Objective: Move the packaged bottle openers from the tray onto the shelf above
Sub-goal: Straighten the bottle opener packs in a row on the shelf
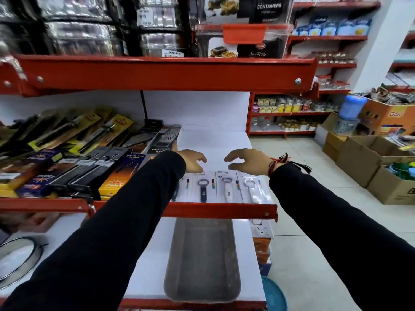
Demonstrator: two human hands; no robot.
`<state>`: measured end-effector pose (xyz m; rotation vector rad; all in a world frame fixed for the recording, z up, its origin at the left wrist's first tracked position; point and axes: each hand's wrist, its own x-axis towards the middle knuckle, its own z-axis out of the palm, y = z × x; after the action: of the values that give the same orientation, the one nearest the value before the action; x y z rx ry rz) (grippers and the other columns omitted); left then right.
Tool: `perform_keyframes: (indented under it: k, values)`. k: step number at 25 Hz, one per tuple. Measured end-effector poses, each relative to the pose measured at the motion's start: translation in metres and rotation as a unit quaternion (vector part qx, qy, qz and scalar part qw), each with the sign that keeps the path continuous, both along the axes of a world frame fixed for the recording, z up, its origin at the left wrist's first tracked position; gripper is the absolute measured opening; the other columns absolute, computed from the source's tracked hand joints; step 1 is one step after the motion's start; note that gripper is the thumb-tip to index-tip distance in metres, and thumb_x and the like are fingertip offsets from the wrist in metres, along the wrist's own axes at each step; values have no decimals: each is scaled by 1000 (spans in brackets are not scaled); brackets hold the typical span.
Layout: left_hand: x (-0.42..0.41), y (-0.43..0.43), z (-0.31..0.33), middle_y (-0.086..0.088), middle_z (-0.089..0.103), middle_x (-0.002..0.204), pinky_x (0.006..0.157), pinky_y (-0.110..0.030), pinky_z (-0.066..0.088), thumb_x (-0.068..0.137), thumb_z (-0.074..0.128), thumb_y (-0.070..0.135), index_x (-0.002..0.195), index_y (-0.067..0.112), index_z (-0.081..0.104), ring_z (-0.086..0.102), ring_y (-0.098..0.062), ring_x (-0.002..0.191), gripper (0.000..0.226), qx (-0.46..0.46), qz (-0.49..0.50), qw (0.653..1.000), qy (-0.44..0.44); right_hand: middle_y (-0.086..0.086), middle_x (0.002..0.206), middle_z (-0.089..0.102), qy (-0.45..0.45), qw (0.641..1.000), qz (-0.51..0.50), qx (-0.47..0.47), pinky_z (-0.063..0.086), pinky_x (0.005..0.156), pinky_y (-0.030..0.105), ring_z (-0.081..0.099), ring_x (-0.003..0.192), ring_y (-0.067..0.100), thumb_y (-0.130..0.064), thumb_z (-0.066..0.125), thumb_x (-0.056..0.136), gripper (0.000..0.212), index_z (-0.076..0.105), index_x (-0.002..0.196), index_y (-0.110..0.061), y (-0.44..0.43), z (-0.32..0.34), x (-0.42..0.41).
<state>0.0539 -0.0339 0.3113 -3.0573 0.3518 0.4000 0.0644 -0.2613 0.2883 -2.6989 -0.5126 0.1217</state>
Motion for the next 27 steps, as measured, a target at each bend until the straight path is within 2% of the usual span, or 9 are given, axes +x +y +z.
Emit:
perform_keyframes:
  k: [3, 5, 8, 12, 16, 19, 27]
  values:
    - [-21, 19, 15, 4, 24, 166, 121, -58, -14, 90, 56, 57, 152, 39, 32, 20, -21, 155, 69, 90, 11, 995, 44, -16, 147, 50, 28, 997, 36, -61, 28, 117, 46, 45, 136, 16, -59, 60, 83, 50, 54, 131, -45, 27, 2, -12]
    - [-28, 28, 17, 0, 17, 168, 119, -61, -15, 84, 62, 62, 154, 39, 29, 13, -24, 157, 81, 126, 14, 990, 59, -11, 153, 44, 44, 993, 52, -92, 25, 118, 48, 41, 141, 19, -62, 62, 81, 58, 51, 135, -44, 42, 2, -20]
    - [-26, 38, 9, -1, 20, 168, 120, -64, -11, 73, 68, 69, 155, 37, 29, 14, -26, 156, 96, 179, 3, 982, 65, -7, 157, 37, 71, 988, 50, -128, 20, 120, 48, 36, 144, 22, -62, 64, 80, 67, 46, 141, -39, 57, -2, -28]
    - [-15, 46, -10, 2, 31, 164, 110, -74, -20, 65, 66, 78, 155, 36, 29, 11, -33, 156, 106, 264, -24, 962, 59, -6, 159, 34, 100, 980, 37, -167, 10, 118, 55, 33, 146, 23, -70, 61, 77, 75, 42, 143, -40, 68, -13, -28]
    - [-9, 55, -20, 2, 36, 161, 123, -59, 4, 66, 72, 72, 155, 31, 32, 25, -28, 152, 105, 203, -25, 977, 58, -9, 159, 35, 96, 983, 30, -151, 5, 117, 60, 33, 146, 22, -75, 60, 73, 77, 41, 141, -44, 70, -23, -25]
    - [-11, 57, -20, -1, 35, 162, 124, -52, 16, 70, 76, 65, 156, 28, 31, 30, -27, 150, 104, 163, -26, 984, 66, -10, 157, 38, 84, 986, 31, -144, 6, 117, 60, 34, 145, 22, -73, 60, 74, 76, 43, 141, -43, 73, -25, -28]
    - [-10, 60, -22, 0, 38, 160, 123, -50, 23, 71, 77, 61, 155, 26, 33, 36, -26, 147, 101, 119, -29, 990, 72, -11, 154, 43, 64, 988, 27, -136, 4, 117, 60, 37, 143, 21, -74, 60, 74, 74, 46, 139, -42, 77, -27, -36]
